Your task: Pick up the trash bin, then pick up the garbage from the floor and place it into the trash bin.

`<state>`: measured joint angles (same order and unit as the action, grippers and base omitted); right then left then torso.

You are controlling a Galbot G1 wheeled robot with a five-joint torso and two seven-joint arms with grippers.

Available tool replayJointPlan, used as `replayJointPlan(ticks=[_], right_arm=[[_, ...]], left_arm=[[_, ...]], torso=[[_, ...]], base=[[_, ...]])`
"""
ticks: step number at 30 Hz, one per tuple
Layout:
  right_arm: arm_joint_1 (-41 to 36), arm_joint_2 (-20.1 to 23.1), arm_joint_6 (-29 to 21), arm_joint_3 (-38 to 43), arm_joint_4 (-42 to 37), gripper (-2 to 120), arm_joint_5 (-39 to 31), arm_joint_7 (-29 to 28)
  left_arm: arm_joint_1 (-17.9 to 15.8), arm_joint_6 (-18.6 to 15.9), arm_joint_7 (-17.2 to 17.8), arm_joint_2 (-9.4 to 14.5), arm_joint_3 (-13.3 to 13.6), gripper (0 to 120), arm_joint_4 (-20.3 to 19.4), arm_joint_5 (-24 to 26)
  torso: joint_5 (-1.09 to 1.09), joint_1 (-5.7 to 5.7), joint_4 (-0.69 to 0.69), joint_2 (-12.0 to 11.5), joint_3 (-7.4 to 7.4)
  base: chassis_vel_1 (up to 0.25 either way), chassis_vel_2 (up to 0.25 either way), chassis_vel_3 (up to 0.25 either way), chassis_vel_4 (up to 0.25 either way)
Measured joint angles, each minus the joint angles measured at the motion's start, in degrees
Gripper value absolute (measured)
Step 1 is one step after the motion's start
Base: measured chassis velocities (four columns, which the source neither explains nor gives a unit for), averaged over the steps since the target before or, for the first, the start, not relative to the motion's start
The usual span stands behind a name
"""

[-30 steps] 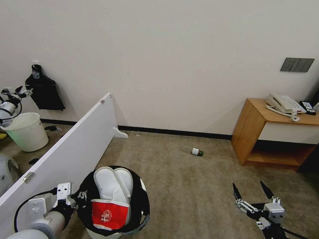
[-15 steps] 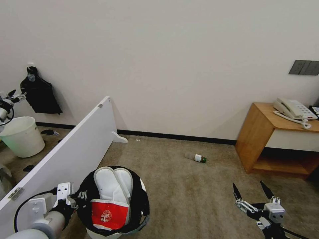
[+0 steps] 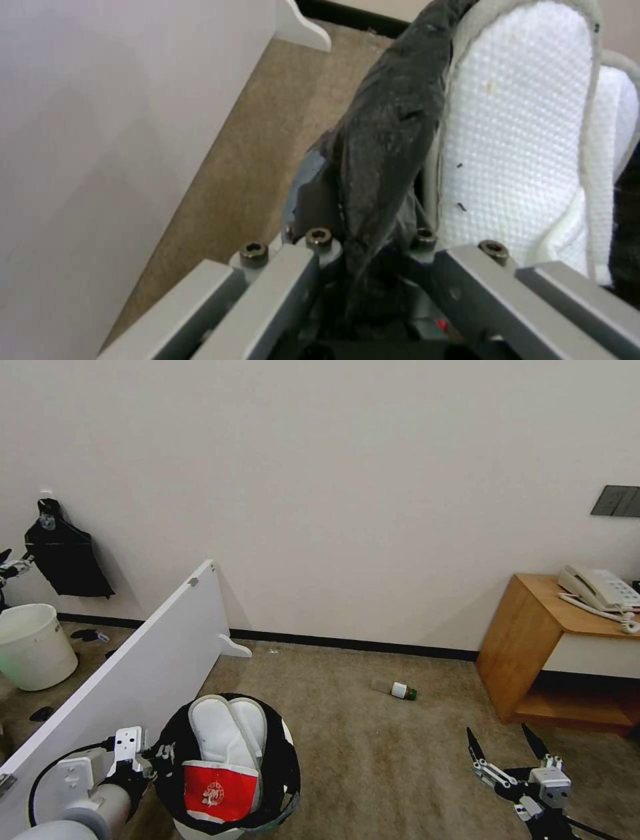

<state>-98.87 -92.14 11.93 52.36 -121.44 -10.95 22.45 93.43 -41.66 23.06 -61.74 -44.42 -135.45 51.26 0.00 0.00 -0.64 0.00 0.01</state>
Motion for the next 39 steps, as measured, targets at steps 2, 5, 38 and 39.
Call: replayJointPlan(ticks=[2, 5, 38, 39], right_arm=[[0.00, 0.00, 0.01, 0.00, 0.00, 100, 0.00, 0.03], [-0.05, 0.00, 0.04, 0.00, 0.00, 100, 0.00, 0.11], [0.00, 0.00, 0.29, 0.02, -0.04, 100, 0.16, 0.31], [0.00, 0.00, 0.29, 0.02, -0.04, 100, 0.16, 0.31]], left_arm=[[0.01, 0.00, 0.00, 0.00, 0.00, 4, 0.00, 0.00], [0.02, 0.00, 0.00, -0.02, 0.02, 4, 0.00, 0.00], [-0.05, 0.01, -0.04, -0.05, -0.07, 4, 0.01, -0.01], [-0.05, 0.01, -0.04, -0.05, -0.07, 4, 0.01, -0.01]], torso=[[0.01, 0.00, 0.00, 0.00, 0.00], [-0.01, 0.00, -0.01, 0.00, -0.01], [0.00, 0.00, 0.00, 0.00, -0.01], [0.00, 0.00, 0.00, 0.00, -0.01]], base=[[-0.125, 0.094, 0.109, -0.113], [-0.123, 0.109, 0.098, -0.092], [-0.116, 0.119, 0.114, -0.118], [-0.141, 0.107, 0.102, -0.120]])
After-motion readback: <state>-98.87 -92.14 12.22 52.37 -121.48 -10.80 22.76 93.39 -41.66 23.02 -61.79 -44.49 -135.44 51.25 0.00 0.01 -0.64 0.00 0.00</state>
